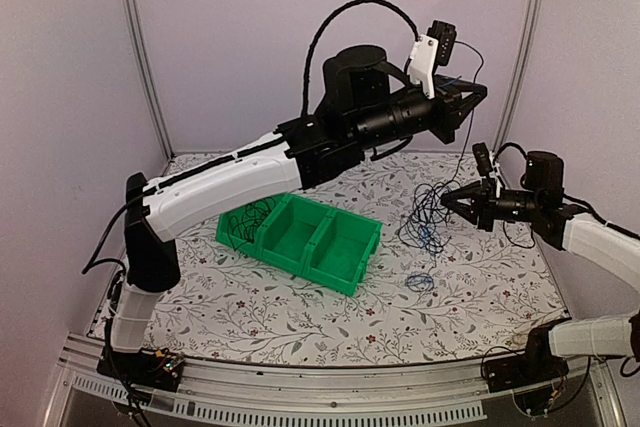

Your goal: Untangle the cables

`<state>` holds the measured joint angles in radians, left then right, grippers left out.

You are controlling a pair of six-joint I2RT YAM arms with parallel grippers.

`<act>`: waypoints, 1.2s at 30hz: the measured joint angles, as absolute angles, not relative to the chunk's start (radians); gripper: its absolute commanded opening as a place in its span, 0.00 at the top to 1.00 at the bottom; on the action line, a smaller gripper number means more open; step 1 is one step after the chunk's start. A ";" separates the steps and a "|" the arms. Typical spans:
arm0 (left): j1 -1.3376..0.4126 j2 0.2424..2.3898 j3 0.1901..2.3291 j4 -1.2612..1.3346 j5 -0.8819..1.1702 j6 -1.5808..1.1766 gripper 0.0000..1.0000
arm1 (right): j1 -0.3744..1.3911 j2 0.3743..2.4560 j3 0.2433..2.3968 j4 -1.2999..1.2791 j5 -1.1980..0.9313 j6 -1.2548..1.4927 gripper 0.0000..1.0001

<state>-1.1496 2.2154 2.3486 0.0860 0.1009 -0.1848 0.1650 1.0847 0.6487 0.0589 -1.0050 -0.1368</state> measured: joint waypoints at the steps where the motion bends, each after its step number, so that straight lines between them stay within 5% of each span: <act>1: -1.150 2.215 2.349 0.083 0.101 -0.185 1.00 | 0.165 1.101 0.648 0.080 -1.000 -0.117 0.96; 14: -1.163 2.190 2.501 0.028 0.018 -0.098 1.00 | 0.094 1.321 0.644 0.047 -0.830 -0.150 0.93; 21: -1.186 2.153 2.474 0.019 -0.088 0.014 1.00 | -0.009 1.496 0.727 -0.030 -0.658 -0.144 0.67; 27: -1.217 2.051 2.465 0.016 -0.152 0.076 1.00 | -0.075 1.581 0.796 -0.108 -0.611 -0.127 0.63; 36: -1.256 2.000 2.469 0.089 -0.245 0.247 1.00 | -0.126 1.657 0.843 -0.165 -0.461 -0.131 0.38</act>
